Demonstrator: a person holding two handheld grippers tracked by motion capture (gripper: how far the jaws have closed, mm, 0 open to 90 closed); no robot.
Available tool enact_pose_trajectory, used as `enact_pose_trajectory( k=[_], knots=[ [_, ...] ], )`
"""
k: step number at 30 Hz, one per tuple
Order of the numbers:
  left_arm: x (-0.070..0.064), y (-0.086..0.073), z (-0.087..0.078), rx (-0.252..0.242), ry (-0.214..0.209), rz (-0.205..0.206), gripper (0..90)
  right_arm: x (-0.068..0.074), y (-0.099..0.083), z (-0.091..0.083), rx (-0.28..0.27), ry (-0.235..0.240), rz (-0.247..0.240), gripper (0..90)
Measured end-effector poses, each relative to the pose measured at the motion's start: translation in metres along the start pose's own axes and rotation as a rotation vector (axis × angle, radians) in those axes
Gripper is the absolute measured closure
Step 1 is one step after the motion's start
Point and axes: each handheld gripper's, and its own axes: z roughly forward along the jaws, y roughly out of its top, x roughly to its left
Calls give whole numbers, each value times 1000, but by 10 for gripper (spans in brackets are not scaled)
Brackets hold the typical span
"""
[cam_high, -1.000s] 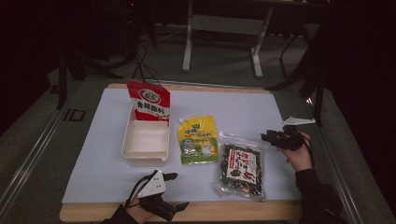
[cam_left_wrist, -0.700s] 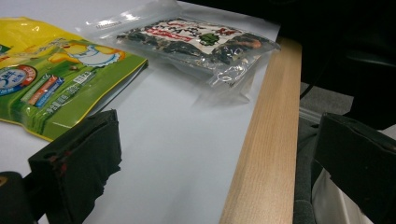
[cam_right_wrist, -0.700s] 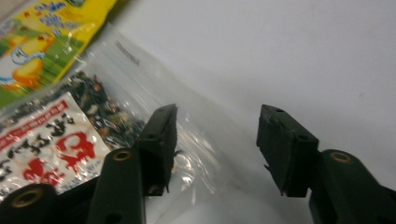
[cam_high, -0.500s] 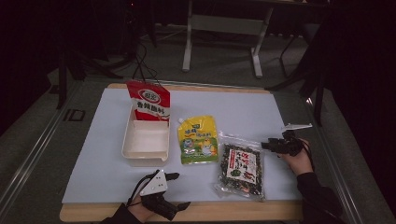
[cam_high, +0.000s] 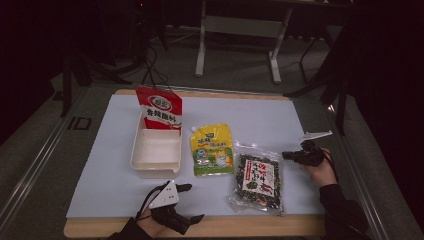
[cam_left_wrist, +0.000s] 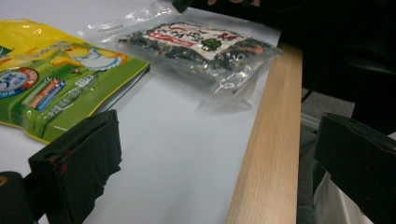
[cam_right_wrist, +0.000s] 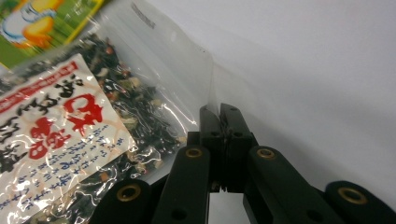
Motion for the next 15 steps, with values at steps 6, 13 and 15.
enact_pose_trajectory(
  k=[6,13,15],
  knots=[
    [-1,7,-5,-35,13,4,51,10,11,-27,-85,-15,-28,897],
    [-5,21,-9,19,34,-24,24,30,30,-52,-152,-17,-101,897],
    [-4,23,-10,20,40,-32,22,37,35,-57,-166,-16,-122,896]
  ],
)
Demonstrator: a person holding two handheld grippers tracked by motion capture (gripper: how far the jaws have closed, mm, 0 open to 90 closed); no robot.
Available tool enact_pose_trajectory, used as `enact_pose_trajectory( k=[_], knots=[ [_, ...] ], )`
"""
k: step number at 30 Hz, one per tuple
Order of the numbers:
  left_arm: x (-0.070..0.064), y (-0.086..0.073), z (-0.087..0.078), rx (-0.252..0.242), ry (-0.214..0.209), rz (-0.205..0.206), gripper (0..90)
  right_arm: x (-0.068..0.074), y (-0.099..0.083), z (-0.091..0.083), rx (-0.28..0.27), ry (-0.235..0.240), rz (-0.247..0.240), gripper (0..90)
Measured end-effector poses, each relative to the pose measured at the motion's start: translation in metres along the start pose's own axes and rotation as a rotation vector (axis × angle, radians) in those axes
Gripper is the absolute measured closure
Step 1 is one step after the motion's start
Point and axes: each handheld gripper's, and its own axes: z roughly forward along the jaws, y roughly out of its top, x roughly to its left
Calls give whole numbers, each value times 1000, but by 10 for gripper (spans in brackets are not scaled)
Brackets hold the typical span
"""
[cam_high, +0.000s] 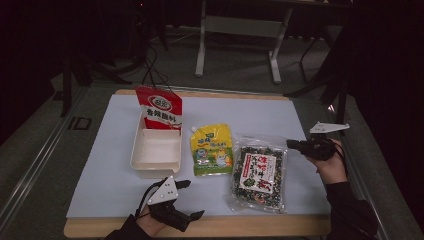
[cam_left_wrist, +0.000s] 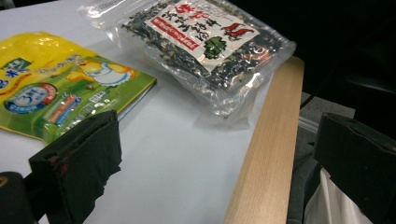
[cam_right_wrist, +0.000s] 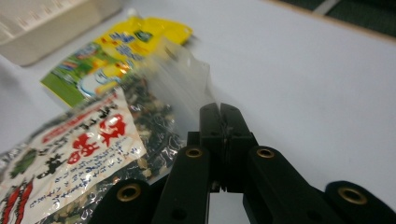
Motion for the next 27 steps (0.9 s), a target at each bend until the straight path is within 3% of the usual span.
enact_pose_trajectory(
  k=[9,16,27],
  knots=[
    [8,10,-1,-4,10,-16,22,28,23,-12,-47,13,-101,897],
    [11,17,4,-2,-16,-32,22,48,39,-22,-97,50,-163,899],
    [15,27,15,3,-22,-13,23,96,72,-39,-177,120,-314,898]
  ],
)
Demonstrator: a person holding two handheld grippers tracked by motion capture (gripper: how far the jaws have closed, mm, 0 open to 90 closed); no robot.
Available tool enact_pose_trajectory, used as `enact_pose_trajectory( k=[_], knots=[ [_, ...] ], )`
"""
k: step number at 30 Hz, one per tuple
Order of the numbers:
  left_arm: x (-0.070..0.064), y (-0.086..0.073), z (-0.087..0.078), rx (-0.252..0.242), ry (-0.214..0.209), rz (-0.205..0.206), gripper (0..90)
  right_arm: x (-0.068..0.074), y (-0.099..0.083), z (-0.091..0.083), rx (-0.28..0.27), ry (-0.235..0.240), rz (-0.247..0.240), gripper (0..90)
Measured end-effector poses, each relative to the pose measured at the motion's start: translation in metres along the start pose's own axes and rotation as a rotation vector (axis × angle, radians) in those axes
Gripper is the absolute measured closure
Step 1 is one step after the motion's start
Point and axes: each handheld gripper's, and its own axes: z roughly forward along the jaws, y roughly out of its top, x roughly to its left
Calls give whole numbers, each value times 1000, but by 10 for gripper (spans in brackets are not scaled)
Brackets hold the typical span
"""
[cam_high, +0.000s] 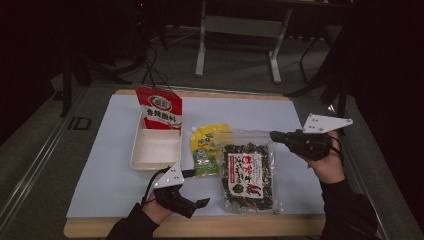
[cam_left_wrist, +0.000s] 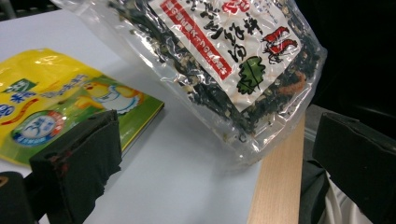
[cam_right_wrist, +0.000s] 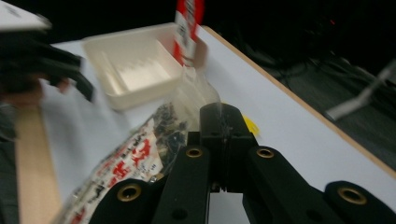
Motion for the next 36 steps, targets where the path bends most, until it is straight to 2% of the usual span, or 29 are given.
enact_pose_trajectory(
  k=[4,12,15,17,18,20,23,26,28,29,31,33,34,36],
  knots=[
    [0,-2,6,13,-10,3,25,12,15,-1,-30,44,-40,899],
    [5,-5,12,14,-21,-18,51,44,39,-1,-68,125,-139,898],
    [9,-6,13,-2,-39,-24,72,55,46,0,-83,162,-171,899],
    [11,-6,14,-19,-48,-33,132,62,51,2,-88,180,-189,898],
    [13,-7,14,-31,-69,-39,148,65,52,3,-91,185,-197,899],
    [14,-7,15,-48,-81,-35,169,70,55,4,-94,204,-206,898],
    [15,-6,14,-82,-103,-20,317,75,59,6,-98,213,-221,898],
    [15,-5,12,-112,-114,-14,412,76,63,5,-111,215,-225,898],
    [13,-1,9,-129,-140,-34,462,75,64,4,-114,217,-224,898],
    [11,2,7,-131,-159,-29,499,75,64,3,-116,210,-225,898],
    [3,8,4,-118,-172,28,565,73,65,2,-122,219,-221,898],
    [1,12,0,-111,-194,50,658,71,65,-2,-126,202,-222,898],
    [-1,14,-1,-106,-190,64,706,70,65,-3,-125,197,-217,898],
    [-3,17,-3,-86,-161,89,734,67,63,-4,-117,186,-208,897]
  ],
)
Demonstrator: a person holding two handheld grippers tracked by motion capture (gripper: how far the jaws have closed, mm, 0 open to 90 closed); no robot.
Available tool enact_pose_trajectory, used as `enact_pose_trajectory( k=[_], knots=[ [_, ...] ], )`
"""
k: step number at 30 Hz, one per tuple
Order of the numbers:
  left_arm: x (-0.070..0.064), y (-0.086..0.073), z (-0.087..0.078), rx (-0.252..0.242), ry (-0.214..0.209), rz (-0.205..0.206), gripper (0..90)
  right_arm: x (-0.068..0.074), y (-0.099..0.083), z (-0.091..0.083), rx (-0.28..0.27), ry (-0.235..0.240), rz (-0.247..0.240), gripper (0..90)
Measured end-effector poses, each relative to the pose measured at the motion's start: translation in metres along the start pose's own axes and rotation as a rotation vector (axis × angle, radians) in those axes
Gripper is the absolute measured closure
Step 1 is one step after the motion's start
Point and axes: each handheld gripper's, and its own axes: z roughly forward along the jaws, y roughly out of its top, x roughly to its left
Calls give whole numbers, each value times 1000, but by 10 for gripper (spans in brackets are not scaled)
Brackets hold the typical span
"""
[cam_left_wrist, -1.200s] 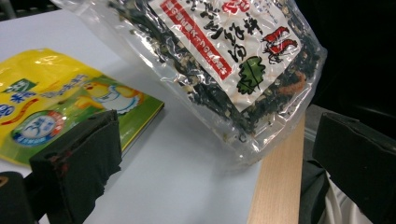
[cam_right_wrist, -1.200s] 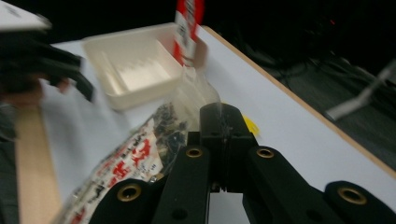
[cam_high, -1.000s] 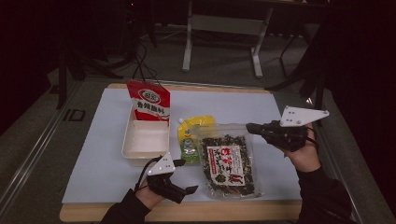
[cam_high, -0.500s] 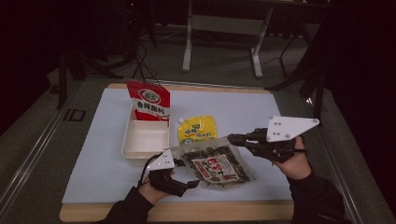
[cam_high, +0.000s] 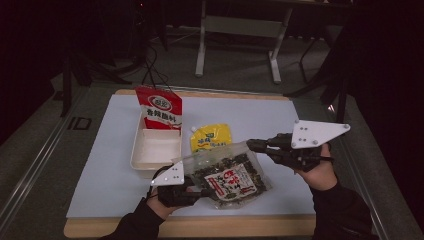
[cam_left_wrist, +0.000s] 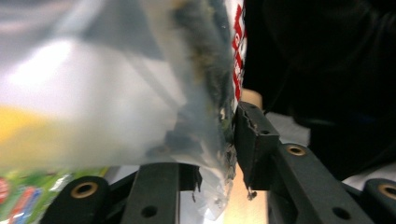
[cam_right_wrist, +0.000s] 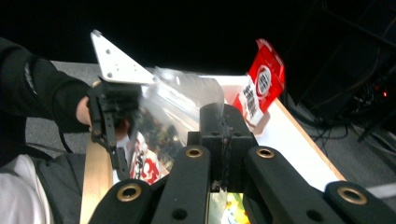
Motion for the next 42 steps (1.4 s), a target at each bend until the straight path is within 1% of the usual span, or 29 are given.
enact_pose_trajectory(
  k=[3,6,7,8,10,12,13,14,15,16,18,19,20,21,24,26,28,29,30,31,32,33,34,36,37,39,40,41,42],
  knots=[
    [-1,4,-2,34,13,18,760,-3,-5,-1,9,-6,16,897],
    [-2,7,-5,52,26,36,770,-5,-8,-1,8,-8,24,894],
    [-2,9,-6,56,34,38,772,-6,-8,-1,6,-8,26,893],
    [-2,12,-7,63,33,37,774,-6,-8,-1,2,-11,31,889],
    [-3,15,-8,68,51,43,777,-9,-9,-2,-8,-14,40,879],
    [-3,19,-10,79,54,44,778,-10,-10,-3,-13,-22,46,860],
    [-3,21,-10,82,63,45,779,-12,-11,-3,-18,-24,54,835],
    [-3,23,-11,93,65,43,780,-13,-12,-3,-24,-26,63,790],
    [-3,25,-12,90,75,43,780,-15,-14,-3,-27,-34,78,729],
    [-2,26,-13,92,78,41,781,-16,-15,-4,-33,-39,88,698],
    [0,29,-16,86,85,34,781,-20,-20,-4,-35,-50,113,662],
    [1,31,-18,83,91,35,781,-21,-23,-4,-36,-63,122,629],
    [1,33,-20,80,103,37,781,-23,-26,-5,-38,-71,133,610],
    [2,35,-23,77,106,39,781,-25,-29,-5,-39,-79,144,598],
    [4,41,-31,64,135,46,781,-30,-41,-8,-47,-100,184,508],
    [7,44,-35,58,141,36,781,-32,-50,-8,-52,-111,216,439],
    [9,46,-41,52,160,37,781,-36,-61,-8,-59,-127,261,367],
    [10,47,-44,53,162,33,781,-37,-66,-7,-58,-133,282,344],
    [11,49,-47,44,182,32,781,-38,-70,-6,-58,-134,296,304],
    [13,51,-51,46,184,30,782,-39,-76,-6,-57,-126,310,273],
    [14,52,-54,42,190,30,781,-40,-80,-5,-62,-130,325,266],
    [15,54,-57,33,206,32,782,-40,-84,-4,-65,-132,336,229],
    [17,57,-62,34,213,34,782,-41,-88,-3,-72,-122,341,191],
    [20,62,-71,30,236,39,781,-40,-94,-1,-69,-123,351,182],
    [21,64,-74,29,248,44,781,-40,-98,0,-78,-117,357,164],
    [24,68,-83,25,279,47,781,-40,-103,1,-79,-117,358,153],
    [27,71,-90,21,294,46,781,-39,-105,1,-70,-114,351,142],
    [29,73,-96,20,314,47,781,-39,-107,2,-75,-104,350,143],
    [30,75,-100,19,324,47,781,-38,-109,2,-76,-104,353,145]
  ],
)
